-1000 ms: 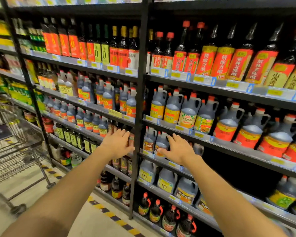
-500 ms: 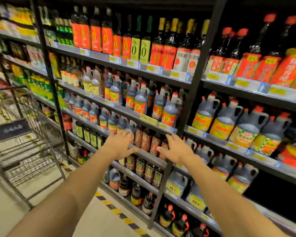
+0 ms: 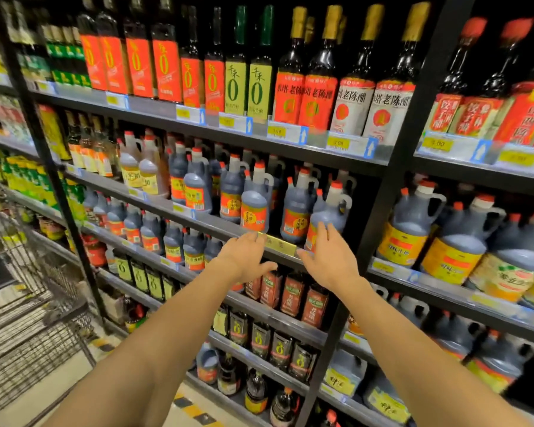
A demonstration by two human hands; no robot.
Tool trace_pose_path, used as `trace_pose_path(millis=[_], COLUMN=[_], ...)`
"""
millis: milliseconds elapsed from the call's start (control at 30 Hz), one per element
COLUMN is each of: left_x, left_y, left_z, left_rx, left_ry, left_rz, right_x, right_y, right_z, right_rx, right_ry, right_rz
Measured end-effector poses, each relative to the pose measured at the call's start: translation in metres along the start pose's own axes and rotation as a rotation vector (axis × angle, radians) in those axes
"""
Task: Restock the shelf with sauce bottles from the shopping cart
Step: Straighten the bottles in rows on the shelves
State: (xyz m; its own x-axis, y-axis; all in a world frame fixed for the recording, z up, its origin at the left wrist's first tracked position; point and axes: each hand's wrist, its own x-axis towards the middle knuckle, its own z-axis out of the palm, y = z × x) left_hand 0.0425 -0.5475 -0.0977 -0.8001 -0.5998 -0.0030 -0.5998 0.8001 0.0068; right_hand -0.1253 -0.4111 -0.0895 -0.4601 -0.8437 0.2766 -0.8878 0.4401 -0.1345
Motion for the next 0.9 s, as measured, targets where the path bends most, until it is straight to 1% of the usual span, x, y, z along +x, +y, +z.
trace_pose_path(millis=[133, 233, 333, 400, 500, 567, 700, 767, 900], left_x=[0.048, 0.076, 0.106, 0.122, 0.140, 0.149, 0.157, 0.159, 0.171], left_y=[-0.006, -0.004, -0.004, -0.003, -0.006, -0.014, -0.022, -0.020, -0.017], left_z=[-0.006, -0.007, -0.007, -0.007, 0.002, 0.009, 0.013, 0.012, 0.010], left_rx=[-0.117, -0.167, -0.201, -0.210, -0.265, -0.320, -0.398, -0.449, -0.638], left_ry=[0.041, 0.038, 0.038, 0.032, 0.046, 0.059, 0.035, 0.034, 0.002], left_rz=[0.039, 0.088, 0.160, 0.200, 0.213, 0.209, 0.205, 0.181, 0.088], right_x=[0.023, 0.030, 0.041, 0.049, 0.063, 0.069, 0.082, 0.088, 0.092], right_y=[0.002, 0.002, 0.002, 0.002, 0.003, -0.001, -0.010, -0.010, -0.010], right_z=[-0.001, 0.009, 0.015, 0.017, 0.024, 0.029, 0.036, 0.040, 0.045], right_rx=[0.116, 0.184, 0.264, 0.356, 0.524, 0.631, 0.722, 0.722, 0.686], right_ry=[0.099, 0.132, 0.168, 0.170, 0.152, 0.177, 0.257, 0.298, 0.337], right_rz=[0.168, 0.253, 0.383, 0.484, 0.635, 0.709, 0.789, 0.809, 0.831])
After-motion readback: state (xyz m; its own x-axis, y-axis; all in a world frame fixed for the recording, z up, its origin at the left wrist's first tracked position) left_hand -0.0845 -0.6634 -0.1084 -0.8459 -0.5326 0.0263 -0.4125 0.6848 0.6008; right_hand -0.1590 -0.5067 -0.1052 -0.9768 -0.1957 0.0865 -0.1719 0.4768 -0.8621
